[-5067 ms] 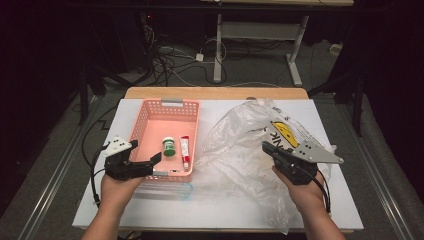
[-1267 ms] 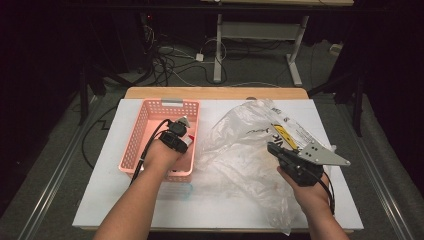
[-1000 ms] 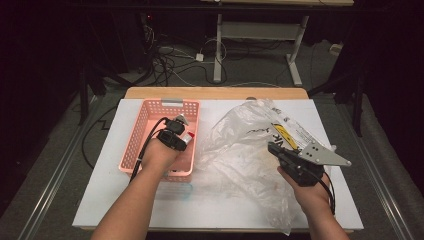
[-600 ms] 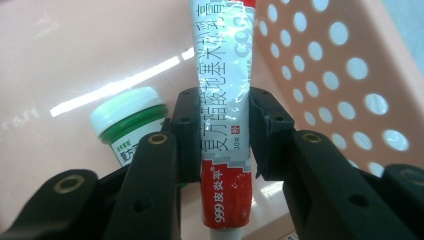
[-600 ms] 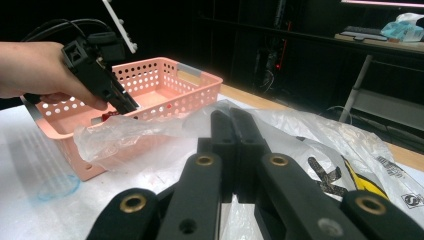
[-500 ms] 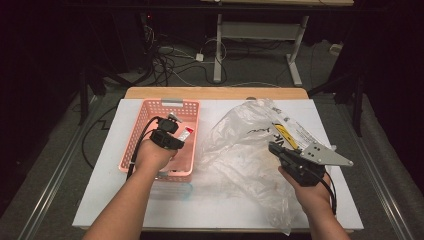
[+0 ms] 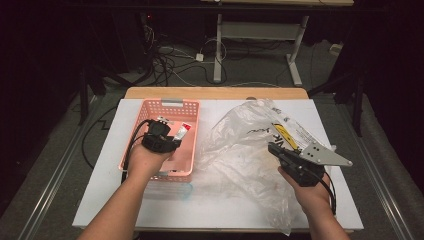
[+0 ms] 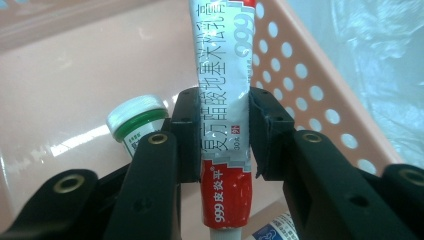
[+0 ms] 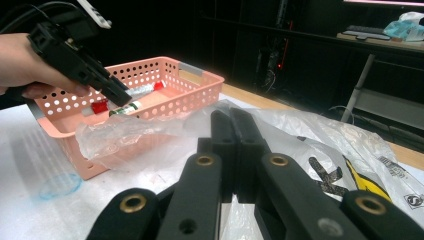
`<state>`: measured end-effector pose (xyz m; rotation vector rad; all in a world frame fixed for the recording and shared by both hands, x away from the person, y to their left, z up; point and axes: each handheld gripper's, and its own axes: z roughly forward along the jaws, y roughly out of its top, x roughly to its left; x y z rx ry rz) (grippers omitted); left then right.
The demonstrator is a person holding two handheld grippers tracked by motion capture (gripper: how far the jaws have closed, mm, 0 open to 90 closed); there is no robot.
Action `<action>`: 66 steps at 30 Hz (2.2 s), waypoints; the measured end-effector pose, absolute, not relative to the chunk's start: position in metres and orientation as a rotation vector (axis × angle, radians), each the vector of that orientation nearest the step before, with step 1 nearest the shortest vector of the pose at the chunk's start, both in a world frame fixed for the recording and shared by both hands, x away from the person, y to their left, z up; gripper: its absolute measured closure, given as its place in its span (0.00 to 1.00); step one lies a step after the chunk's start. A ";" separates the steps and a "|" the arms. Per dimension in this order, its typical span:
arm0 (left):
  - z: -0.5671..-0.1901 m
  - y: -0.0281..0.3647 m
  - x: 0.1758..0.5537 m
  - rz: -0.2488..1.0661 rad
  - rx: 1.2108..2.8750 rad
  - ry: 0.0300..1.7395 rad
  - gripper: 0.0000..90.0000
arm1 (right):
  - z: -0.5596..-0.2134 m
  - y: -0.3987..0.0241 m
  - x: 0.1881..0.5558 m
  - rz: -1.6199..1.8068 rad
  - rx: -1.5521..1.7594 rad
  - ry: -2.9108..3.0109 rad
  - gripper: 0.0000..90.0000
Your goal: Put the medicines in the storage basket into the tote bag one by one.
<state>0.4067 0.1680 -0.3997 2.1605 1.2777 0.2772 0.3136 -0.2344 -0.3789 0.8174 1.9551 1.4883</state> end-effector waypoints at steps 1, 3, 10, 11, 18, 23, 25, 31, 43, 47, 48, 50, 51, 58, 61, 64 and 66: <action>-0.399 0.170 0.405 0.277 2.143 1.273 0.74 | -0.379 -0.235 0.314 1.488 0.817 1.955 1.00; -0.398 0.172 0.400 0.291 2.137 1.254 0.74 | -0.380 -0.234 0.314 1.488 0.811 1.954 1.00; -0.396 0.174 0.384 0.362 2.120 1.192 0.74 | -0.381 -0.234 0.313 1.480 0.808 1.962 1.00; -0.396 0.173 0.381 0.370 2.120 1.181 0.74 | -0.381 -0.234 0.313 1.481 0.810 1.963 1.00; -0.402 0.171 0.367 0.416 2.102 1.124 0.74 | -0.381 -0.234 0.312 1.480 0.798 1.960 1.00; -0.408 0.171 0.360 0.437 2.060 1.108 0.74 | -0.381 -0.233 0.312 1.484 0.803 1.964 1.00; -0.411 0.172 0.357 0.447 2.045 1.103 0.74 | -0.381 -0.233 0.312 1.483 0.795 1.965 1.00; -0.417 0.177 0.354 0.446 1.989 1.102 0.74 | -0.382 -0.233 0.312 1.487 0.797 1.966 1.00; -0.406 0.181 0.348 0.452 1.935 1.067 0.74 | -0.380 -0.236 0.311 1.495 0.792 1.954 1.00; -0.404 0.179 0.346 0.436 1.925 1.057 0.74 | -0.379 -0.237 0.311 1.498 0.788 1.953 1.00; -0.404 0.178 0.346 0.427 1.923 1.051 0.74 | -0.379 -0.237 0.311 1.500 0.788 1.952 1.00; -0.402 0.176 0.344 0.419 1.922 1.037 0.74 | -0.379 -0.236 0.311 1.499 0.790 1.953 1.00; -0.401 0.174 0.343 0.417 1.924 1.030 0.74 | -0.379 -0.236 0.311 1.500 0.791 1.953 1.00; -0.397 0.162 0.336 0.396 1.935 0.983 0.74 | -0.378 -0.237 0.311 1.504 0.790 1.949 1.00; -0.396 0.159 0.333 0.384 1.932 0.970 0.75 | -0.378 -0.237 0.311 1.506 0.792 1.947 1.00; -0.395 0.155 0.330 0.377 1.933 0.955 0.74 | -0.378 -0.237 0.311 1.509 0.794 1.947 1.00; -0.393 0.152 0.328 0.373 1.933 0.943 0.75 | -0.378 -0.238 0.311 1.508 0.798 1.948 1.00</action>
